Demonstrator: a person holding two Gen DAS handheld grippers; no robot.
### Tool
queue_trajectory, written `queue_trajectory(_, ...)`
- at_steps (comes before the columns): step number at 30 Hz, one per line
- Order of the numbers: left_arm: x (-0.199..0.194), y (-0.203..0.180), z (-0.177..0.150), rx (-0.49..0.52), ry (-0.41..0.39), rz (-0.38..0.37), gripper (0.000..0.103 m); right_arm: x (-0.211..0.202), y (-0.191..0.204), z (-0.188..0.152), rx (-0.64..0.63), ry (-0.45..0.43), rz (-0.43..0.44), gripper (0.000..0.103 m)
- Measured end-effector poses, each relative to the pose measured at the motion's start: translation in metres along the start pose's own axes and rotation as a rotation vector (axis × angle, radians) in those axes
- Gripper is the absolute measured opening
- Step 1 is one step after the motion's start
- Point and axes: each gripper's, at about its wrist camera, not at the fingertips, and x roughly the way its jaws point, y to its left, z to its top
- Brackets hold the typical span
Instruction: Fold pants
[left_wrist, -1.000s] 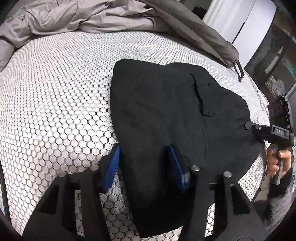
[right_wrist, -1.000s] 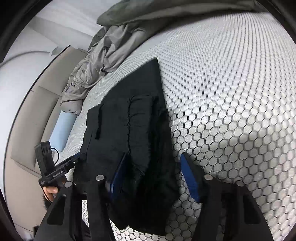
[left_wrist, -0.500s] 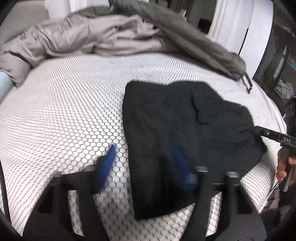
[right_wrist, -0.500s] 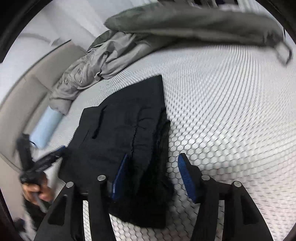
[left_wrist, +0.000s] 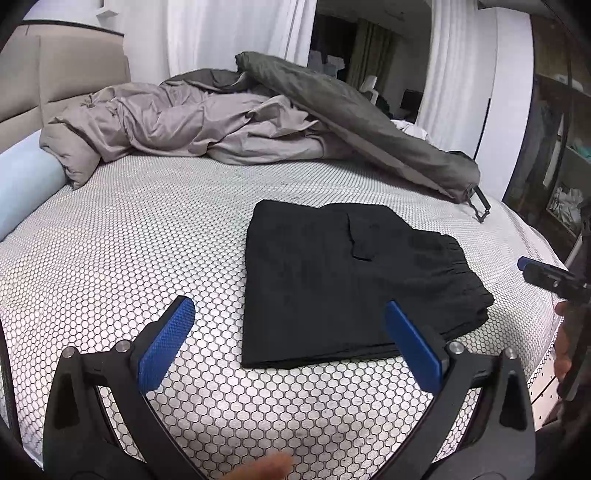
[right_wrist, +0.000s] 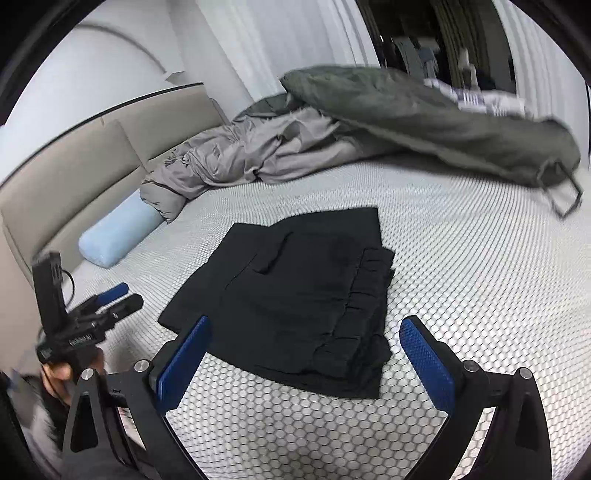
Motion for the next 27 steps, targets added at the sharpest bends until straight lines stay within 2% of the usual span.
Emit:
queue_trajectory(3,-0.001,-0.001,-0.004,0.007,-0.036,0.012,0.102,-0.007,0.000,-0.014,-0.031,-0.075,-0.032,0.103)
queue_trajectory(6,0.009,-0.001,-0.005,0.013,-0.034,-0.003,0.102,-0.003,-0.003,-0.023,-0.024,-0.087,-0.030,0.103)
queue_trajectory(11,0.027,-0.004,-0.004,0.054,-0.017,0.015,0.102,0.001,0.004,-0.028,-0.027,-0.128,-0.053,0.103)
queue_trajectory(20,0.027,-0.003,-0.006,0.051,-0.023,0.013,0.102,0.001,0.020,-0.036,-0.081,-0.136,-0.045,0.103)
queue_trajectory(27,0.030,-0.005,-0.007,0.065,-0.023,0.014,0.102,-0.002,0.017,-0.034,-0.060,-0.149,-0.045,0.103)
